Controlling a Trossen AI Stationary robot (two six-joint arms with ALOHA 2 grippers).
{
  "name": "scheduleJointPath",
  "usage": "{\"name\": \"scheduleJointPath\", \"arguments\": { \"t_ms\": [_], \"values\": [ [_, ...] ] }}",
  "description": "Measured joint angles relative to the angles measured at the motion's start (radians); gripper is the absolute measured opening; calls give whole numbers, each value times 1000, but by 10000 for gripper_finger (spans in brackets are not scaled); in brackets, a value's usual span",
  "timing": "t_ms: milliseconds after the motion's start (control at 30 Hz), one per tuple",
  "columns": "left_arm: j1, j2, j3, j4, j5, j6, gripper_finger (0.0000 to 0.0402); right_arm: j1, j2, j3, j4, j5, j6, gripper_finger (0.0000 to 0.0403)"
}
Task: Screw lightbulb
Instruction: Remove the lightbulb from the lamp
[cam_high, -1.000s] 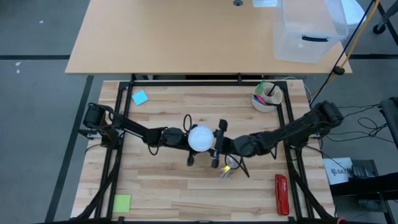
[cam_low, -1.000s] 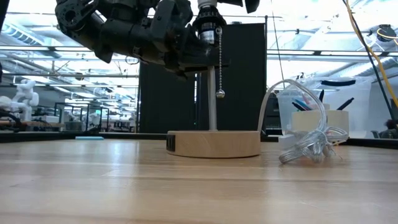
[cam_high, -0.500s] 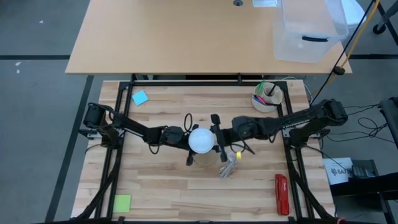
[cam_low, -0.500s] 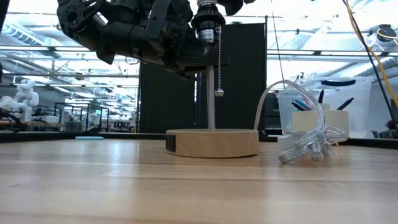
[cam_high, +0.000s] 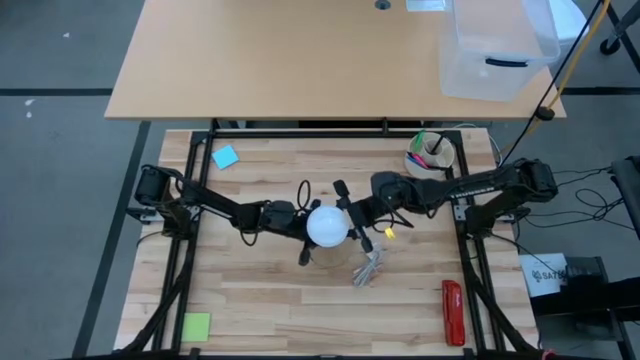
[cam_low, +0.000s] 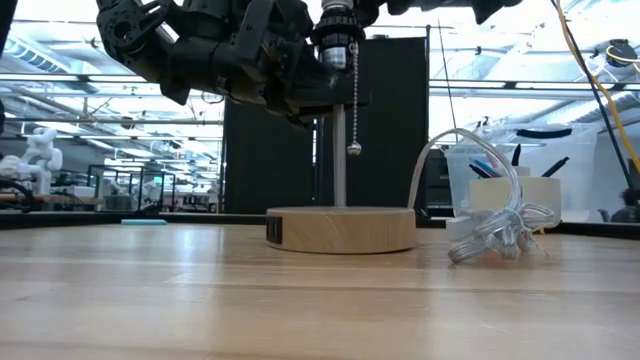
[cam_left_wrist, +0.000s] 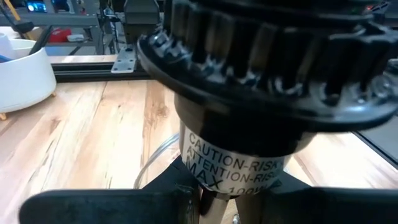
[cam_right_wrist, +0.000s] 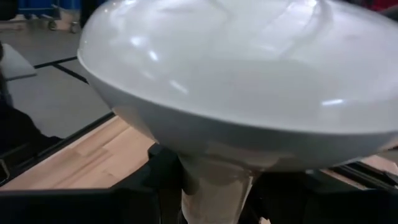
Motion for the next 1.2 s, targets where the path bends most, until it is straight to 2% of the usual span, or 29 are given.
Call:
{"name": "scheduleJointPath", "arguments": {
  "t_ms": [433,567,733,967,1200],
  "values": [
    [7,0,-1,0,54,-3,61,-31,3,-2,42,-138,-36,164],
    [7,0,-1,0,58,-5,61,-35,3,-2,45,-146,-28,165],
    [7,1,-1,-2,58,-11,60,-33,3,-2,49,-116,-2,190],
    [7,1,-3,-7,56,-10,60,-3,-1,1,43,36,28,248],
    [11,1,-3,-7,55,-7,60,23,-4,4,61,58,75,288]
  ]
}}
